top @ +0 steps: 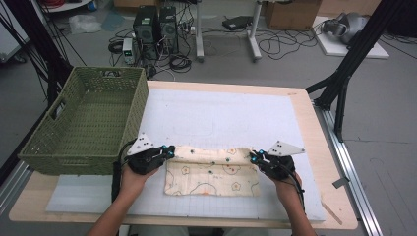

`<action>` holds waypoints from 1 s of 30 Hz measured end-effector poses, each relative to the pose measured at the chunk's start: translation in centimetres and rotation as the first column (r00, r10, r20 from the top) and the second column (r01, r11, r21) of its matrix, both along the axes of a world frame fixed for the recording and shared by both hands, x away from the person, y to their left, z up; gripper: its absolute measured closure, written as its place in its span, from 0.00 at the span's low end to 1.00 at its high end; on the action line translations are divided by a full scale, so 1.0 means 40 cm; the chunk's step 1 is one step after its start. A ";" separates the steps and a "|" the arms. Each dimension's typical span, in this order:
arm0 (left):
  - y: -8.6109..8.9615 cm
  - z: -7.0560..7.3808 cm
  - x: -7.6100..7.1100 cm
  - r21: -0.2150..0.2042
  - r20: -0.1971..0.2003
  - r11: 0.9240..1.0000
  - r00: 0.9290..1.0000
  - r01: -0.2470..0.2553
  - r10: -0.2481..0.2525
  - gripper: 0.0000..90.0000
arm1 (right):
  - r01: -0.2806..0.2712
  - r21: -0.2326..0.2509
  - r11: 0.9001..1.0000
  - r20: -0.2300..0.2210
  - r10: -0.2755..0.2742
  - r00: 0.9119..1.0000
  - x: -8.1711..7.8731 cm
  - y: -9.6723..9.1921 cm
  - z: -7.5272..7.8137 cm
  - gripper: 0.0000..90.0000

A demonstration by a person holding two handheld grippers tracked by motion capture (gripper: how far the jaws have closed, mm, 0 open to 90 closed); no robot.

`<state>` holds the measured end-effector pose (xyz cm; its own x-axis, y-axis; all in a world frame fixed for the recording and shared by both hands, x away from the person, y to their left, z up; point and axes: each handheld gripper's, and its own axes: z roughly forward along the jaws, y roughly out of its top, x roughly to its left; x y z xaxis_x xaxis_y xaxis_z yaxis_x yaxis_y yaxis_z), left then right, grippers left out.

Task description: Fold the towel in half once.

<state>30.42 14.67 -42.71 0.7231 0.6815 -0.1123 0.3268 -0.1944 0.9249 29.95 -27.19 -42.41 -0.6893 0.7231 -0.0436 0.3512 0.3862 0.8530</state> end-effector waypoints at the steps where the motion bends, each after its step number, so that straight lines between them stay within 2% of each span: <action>1: 0.000 -0.001 -0.005 -0.002 -0.001 1.000 1.000 0.001 -0.001 0.95 | -0.001 0.004 1.000 -0.005 0.001 1.000 -0.005 0.000 -0.002 0.93; 14: 0.011 -0.023 -0.048 -0.018 -0.019 0.999 0.999 0.036 -0.036 0.95 | -0.036 0.015 0.999 -0.017 0.036 0.999 -0.048 -0.012 -0.010 0.92; 16: 0.014 -0.026 -0.052 -0.016 -0.024 0.999 0.999 0.040 -0.040 0.95 | -0.050 0.016 0.999 -0.009 0.050 0.999 -0.055 -0.014 -0.011 0.92; 20: 0.020 -0.029 -0.065 -0.027 -0.051 0.998 0.996 0.065 -0.066 0.95 | -0.084 0.008 0.996 -0.022 0.084 0.996 -0.070 -0.017 -0.017 0.92; 24: 0.027 -0.032 -0.082 -0.019 -0.075 0.995 0.992 0.098 -0.099 0.94 | -0.139 0.018 0.990 -0.040 0.139 0.989 -0.086 -0.025 -0.023 0.92; 25: 0.032 -0.031 -0.083 -0.028 -0.080 0.994 0.991 0.102 -0.104 0.92 | -0.154 0.020 0.988 -0.042 0.154 0.987 -0.090 -0.028 -0.024 0.92; 26: 0.037 -0.028 -0.083 -0.047 -0.089 0.994 0.991 0.100 -0.103 0.86 | -0.170 0.030 0.985 -0.050 0.172 0.984 -0.094 -0.031 -0.024 0.91; 28: 0.050 -0.017 -0.078 -0.090 -0.094 0.993 0.992 0.071 -0.079 0.63 | -0.202 0.024 0.979 -0.055 0.203 0.978 -0.099 -0.037 -0.027 0.85; 30: 0.065 -0.002 -0.072 -0.125 -0.068 0.991 0.996 0.046 -0.054 0.53 | -0.212 0.024 0.977 -0.052 0.213 0.976 -0.106 -0.045 -0.027 0.79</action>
<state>27.53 17.27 -42.77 0.7432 0.6225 -0.2453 0.3852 -0.0982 0.9176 25.70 -28.97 -43.48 -0.8285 0.5599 0.0101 0.3085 0.4412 0.8427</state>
